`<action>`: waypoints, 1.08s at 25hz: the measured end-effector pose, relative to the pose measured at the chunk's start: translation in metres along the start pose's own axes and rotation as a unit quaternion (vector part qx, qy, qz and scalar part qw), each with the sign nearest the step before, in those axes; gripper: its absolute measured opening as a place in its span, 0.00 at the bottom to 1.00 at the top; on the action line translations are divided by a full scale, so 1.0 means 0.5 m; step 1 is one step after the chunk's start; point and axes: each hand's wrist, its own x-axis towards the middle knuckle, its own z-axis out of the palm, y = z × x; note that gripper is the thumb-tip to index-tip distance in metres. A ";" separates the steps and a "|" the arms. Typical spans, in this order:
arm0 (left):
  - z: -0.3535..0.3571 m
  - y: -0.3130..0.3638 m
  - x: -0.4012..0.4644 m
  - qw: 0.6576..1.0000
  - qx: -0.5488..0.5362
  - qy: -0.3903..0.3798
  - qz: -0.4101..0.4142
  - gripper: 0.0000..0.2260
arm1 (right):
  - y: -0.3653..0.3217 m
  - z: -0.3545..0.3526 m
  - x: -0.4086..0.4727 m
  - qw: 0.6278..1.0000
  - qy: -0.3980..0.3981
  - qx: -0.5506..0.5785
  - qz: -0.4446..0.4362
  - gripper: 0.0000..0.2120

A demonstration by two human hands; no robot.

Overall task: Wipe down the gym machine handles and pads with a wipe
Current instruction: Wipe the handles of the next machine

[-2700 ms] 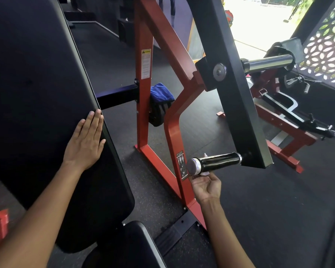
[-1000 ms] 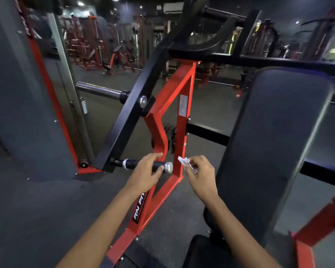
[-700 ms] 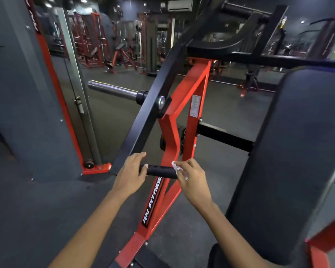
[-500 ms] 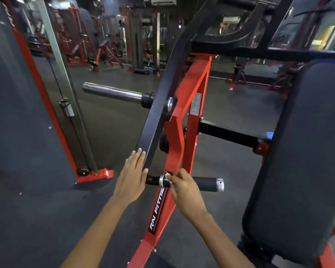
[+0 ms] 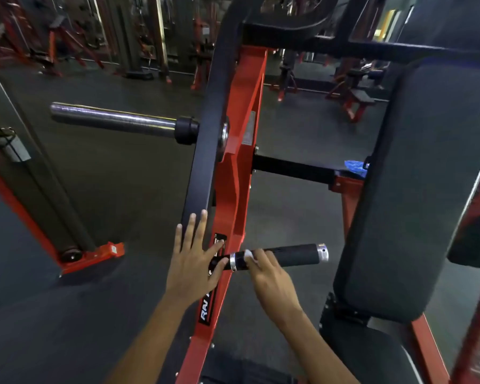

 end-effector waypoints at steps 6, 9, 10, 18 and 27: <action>0.007 -0.007 -0.002 0.999 0.018 0.014 0.023 0.18 | 0.133 -0.056 -0.035 0.986 0.052 -0.024 0.159 0.19; 0.010 -0.009 -0.002 1.000 0.010 0.017 0.023 0.17 | 0.142 -0.073 -0.041 0.978 0.047 -0.027 0.203 0.18; 0.011 -0.007 -0.002 0.999 0.010 0.019 0.024 0.17 | 0.135 -0.073 -0.036 0.972 0.048 -0.007 0.228 0.16; 0.008 -0.007 -0.004 0.999 0.002 0.038 0.027 0.13 | -0.054 0.024 0.013 0.981 -0.037 0.080 0.171 0.09; 0.005 -0.006 -0.004 0.999 -0.004 0.041 0.026 0.14 | -0.046 -0.011 0.102 0.989 -0.148 0.014 -0.004 0.06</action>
